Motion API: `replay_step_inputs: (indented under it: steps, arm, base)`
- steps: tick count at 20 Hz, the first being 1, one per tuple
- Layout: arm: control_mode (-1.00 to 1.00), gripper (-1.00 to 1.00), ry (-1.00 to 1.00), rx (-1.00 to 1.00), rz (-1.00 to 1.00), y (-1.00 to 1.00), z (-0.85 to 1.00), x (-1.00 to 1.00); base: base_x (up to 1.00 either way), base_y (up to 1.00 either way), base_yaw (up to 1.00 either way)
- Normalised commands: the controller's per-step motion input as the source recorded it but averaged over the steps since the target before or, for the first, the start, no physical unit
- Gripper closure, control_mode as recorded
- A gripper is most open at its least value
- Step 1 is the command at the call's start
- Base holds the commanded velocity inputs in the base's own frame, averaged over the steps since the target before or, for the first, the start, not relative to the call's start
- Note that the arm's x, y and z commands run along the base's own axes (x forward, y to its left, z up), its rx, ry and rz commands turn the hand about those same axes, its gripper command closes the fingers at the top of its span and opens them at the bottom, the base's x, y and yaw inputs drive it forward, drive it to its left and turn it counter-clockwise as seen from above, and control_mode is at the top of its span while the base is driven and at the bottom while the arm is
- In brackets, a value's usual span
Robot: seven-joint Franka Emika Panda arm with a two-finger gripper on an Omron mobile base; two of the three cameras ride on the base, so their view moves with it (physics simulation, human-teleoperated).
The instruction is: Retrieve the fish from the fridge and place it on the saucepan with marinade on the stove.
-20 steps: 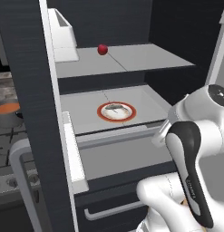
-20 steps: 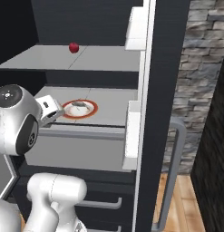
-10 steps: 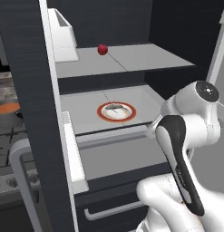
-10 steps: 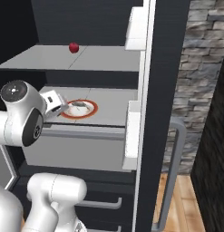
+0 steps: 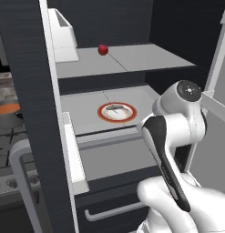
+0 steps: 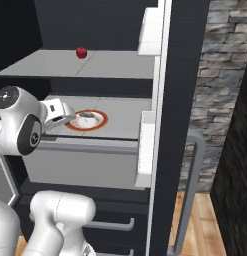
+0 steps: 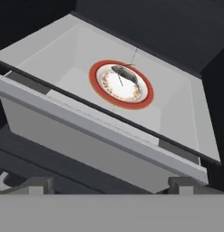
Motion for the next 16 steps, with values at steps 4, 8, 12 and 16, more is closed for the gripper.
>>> replay_step_inputs:
  steps: [4,8,12,16]
  arm:
    - [-1.0,-1.0,0.0,0.0,0.0,0.0,0.0,0.15]
    - [-1.0,-1.0,0.0,0.06,0.0,0.0,0.0,0.33]
    - [-1.0,-1.0,0.0,0.11,0.0,0.0,-0.04,0.36]
    - [-1.0,-1.0,0.0,0.13,0.0,0.0,-0.04,0.41]
  base:
    - [0.0,0.0,0.0]
    - [0.0,0.0,0.0]
    - [0.0,0.0,0.0]
    - [0.0,0.0,0.0]
